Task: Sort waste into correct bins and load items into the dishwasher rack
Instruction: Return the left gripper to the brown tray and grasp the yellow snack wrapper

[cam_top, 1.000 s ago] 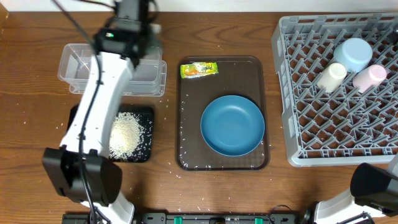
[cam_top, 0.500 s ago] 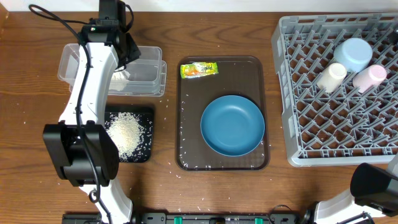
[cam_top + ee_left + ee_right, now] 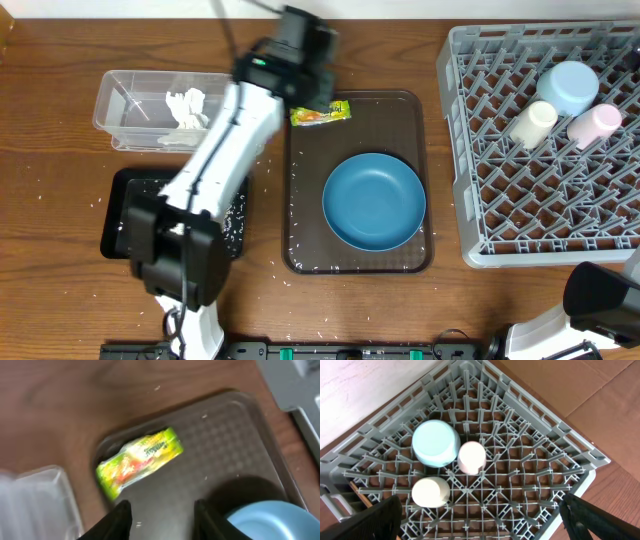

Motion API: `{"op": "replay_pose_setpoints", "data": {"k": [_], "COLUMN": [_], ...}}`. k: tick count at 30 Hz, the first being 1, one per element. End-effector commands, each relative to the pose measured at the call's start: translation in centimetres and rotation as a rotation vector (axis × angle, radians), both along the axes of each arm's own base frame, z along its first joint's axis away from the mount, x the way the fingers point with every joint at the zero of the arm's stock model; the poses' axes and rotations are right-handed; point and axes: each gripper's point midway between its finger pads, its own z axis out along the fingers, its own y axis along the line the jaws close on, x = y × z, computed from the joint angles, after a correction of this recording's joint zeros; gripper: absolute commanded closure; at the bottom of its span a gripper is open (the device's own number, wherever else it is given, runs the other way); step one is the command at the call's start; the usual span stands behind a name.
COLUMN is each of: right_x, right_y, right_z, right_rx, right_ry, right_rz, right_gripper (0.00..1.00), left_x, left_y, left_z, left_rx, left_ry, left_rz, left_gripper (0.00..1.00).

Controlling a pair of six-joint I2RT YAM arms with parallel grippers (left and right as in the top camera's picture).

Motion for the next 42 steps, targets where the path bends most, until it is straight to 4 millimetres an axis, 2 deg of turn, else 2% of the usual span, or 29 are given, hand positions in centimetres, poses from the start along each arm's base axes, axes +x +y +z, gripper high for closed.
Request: {"op": "replay_pose_setpoints", "data": {"k": [1, 4, 9, 13, 23, 33, 41, 42], "right_x": [-0.1, -0.1, -0.1, -0.1, -0.1, -0.1, -0.1, -0.1], "right_y": [-0.4, -0.4, -0.4, -0.4, -0.4, -0.4, -0.4, -0.4], "right_z": [-0.1, -0.1, -0.1, -0.1, -0.1, -0.1, -0.1, -0.1], "right_rx": [-0.016, -0.016, -0.016, -0.016, -0.016, -0.016, -0.016, -0.016], "right_ry": [0.016, 0.016, 0.016, 0.016, 0.016, 0.016, 0.016, 0.016], "right_rz": [-0.006, -0.006, -0.006, -0.006, -0.006, -0.006, -0.006, -0.006], "right_gripper": [0.01, 0.01, 0.01, 0.01, 0.01, 0.01, 0.01, 0.01], "left_x": [1.4, 2.0, 2.2, 1.8, 2.2, 2.2, 2.5, 2.5], "left_y": [0.5, -0.4, -0.2, -0.1, -0.2, -0.2, -0.2, -0.2], "left_z": [-2.7, -5.4, -10.3, -12.7, -14.3, -17.3, -17.3, -17.3], "left_rx": [0.159, 0.168, 0.216, 0.237, 0.256, 0.271, 0.266, 0.266], "left_ry": [-0.041, -0.02, 0.057, 0.102, 0.101, 0.133, 0.122, 0.122], "left_rz": [-0.026, -0.037, -0.063, -0.071, -0.102, -0.11, -0.107, -0.107], "left_gripper": [0.53, 0.52, 0.52, 0.52, 0.51, 0.52, 0.52, 0.57]}}
